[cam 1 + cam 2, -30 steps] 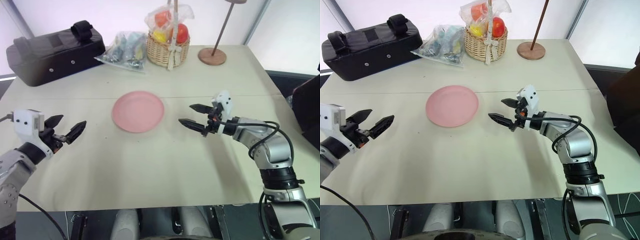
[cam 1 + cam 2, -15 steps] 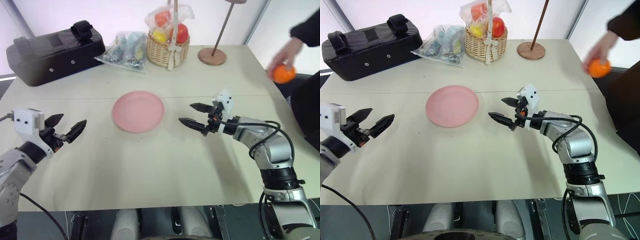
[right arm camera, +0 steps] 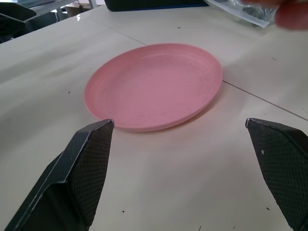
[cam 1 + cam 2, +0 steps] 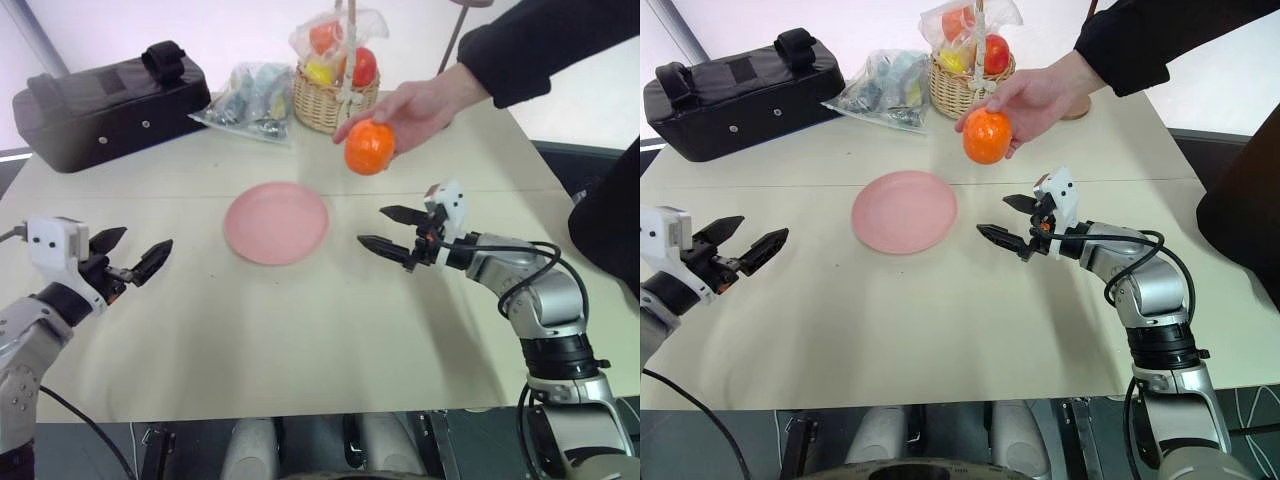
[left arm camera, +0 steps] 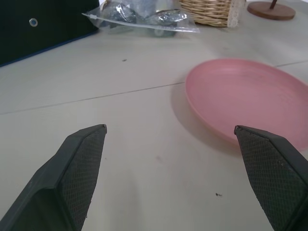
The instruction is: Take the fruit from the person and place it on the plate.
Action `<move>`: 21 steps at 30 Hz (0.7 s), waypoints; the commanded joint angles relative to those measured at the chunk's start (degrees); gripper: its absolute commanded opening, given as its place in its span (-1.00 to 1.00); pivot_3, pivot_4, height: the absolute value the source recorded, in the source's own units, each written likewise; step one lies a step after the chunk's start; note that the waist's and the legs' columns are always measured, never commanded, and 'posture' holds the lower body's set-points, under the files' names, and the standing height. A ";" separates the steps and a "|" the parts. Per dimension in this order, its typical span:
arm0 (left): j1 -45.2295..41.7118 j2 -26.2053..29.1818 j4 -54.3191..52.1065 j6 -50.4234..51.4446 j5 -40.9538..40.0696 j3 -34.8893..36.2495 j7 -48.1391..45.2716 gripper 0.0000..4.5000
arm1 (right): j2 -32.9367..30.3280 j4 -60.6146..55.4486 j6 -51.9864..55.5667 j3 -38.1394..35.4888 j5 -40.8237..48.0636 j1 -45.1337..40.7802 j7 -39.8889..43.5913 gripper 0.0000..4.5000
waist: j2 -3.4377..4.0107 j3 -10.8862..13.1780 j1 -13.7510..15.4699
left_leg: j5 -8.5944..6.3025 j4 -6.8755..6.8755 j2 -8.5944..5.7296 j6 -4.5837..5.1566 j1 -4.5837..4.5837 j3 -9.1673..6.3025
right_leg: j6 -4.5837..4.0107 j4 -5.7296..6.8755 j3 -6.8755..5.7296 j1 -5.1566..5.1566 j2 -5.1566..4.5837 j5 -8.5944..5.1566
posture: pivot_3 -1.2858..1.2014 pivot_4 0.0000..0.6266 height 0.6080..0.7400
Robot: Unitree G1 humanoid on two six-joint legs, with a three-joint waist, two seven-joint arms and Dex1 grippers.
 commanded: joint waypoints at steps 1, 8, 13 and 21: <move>-4.49 1.25 -0.80 0.84 -3.71 0.94 -0.60 0.98 | 0.05 -2.15 -0.72 -1.13 0.55 -0.07 0.03 1.00 | 0.00 0.00 0.12 | 0.00 0.00 0.00 0.00 0.00 -0.01 | 0.00 0.00 0.00 0.00 0.00 0.00 | 0.03 -0.52 1.00; -12.08 12.93 0.32 10.48 -16.86 3.04 -10.41 0.98 | -0.19 -2.54 -0.71 -1.58 0.60 0.31 -0.12 1.00 | -0.01 0.01 -0.28 | 0.00 0.00 -0.01 0.00 0.00 0.01 | 0.14 0.00 0.00 0.00 0.01 0.07 | 0.03 -0.52 1.00; -13.43 17.33 3.06 12.78 -19.46 1.74 -16.43 0.98 | -0.44 -4.01 -0.36 -2.44 0.74 1.37 -1.37 1.00 | 0.01 0.02 -0.30 | 0.00 -0.08 0.01 0.00 0.03 0.00 | 0.14 0.01 0.01 -0.04 0.07 0.07 | 0.03 -0.52 1.00; -17.47 16.81 5.43 11.35 -17.23 -3.48 -17.63 0.98 | 0.14 -4.07 -2.68 -6.02 -3.37 -1.37 -11.34 1.00 | 0.01 0.02 0.00 | 0.00 -0.02 -0.01 -0.01 0.01 0.04 | 0.00 0.01 0.02 -0.02 0.03 0.00 | 0.03 -0.52 1.00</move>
